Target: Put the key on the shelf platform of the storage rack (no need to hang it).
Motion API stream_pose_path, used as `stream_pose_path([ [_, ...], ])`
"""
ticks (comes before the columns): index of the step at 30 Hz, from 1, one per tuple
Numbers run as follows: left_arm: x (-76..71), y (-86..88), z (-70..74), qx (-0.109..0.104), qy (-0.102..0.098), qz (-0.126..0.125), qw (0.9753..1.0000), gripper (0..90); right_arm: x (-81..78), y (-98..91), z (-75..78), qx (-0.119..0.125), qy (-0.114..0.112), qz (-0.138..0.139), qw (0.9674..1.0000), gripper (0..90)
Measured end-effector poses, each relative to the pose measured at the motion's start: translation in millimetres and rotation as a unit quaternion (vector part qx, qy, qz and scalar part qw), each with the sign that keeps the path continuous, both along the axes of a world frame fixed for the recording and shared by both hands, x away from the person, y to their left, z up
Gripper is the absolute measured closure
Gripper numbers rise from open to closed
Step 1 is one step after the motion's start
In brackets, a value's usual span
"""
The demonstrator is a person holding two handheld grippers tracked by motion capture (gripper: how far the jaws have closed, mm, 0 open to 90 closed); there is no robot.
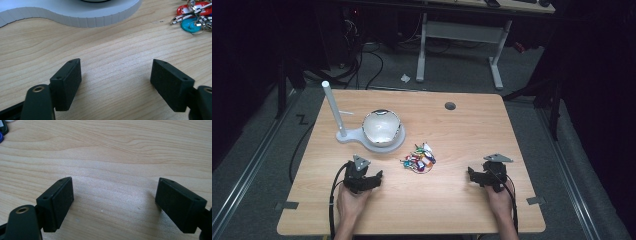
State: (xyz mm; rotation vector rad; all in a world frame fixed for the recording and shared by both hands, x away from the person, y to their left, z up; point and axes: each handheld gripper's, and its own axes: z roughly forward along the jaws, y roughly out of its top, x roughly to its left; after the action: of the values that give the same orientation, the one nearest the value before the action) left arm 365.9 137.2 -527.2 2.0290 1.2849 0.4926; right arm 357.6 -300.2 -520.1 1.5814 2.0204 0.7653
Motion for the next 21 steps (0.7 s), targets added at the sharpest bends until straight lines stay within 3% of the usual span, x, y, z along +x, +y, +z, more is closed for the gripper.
stream_pose_path([
  [8, 1.6, -1.2, 0.6, -0.002, 0.004, 0.001, 1.0000, 23.9, 0.0, 0.0, 0.0, 0.000, 0.000, 0.000, 1.0000, 15.2],
  [17, 0.9, -6.9, 4.1, -0.006, 0.008, -0.016, 0.9998, 24.3, 0.0, 0.0, 0.0, 0.000, 0.000, 0.000, 1.0000, 15.2],
  [21, -0.7, -8.6, 9.0, -0.018, 0.001, -0.022, 0.9996, 25.6, 0.0, 0.0, 0.0, 0.000, 0.000, 0.000, 1.0000, 15.2],
])
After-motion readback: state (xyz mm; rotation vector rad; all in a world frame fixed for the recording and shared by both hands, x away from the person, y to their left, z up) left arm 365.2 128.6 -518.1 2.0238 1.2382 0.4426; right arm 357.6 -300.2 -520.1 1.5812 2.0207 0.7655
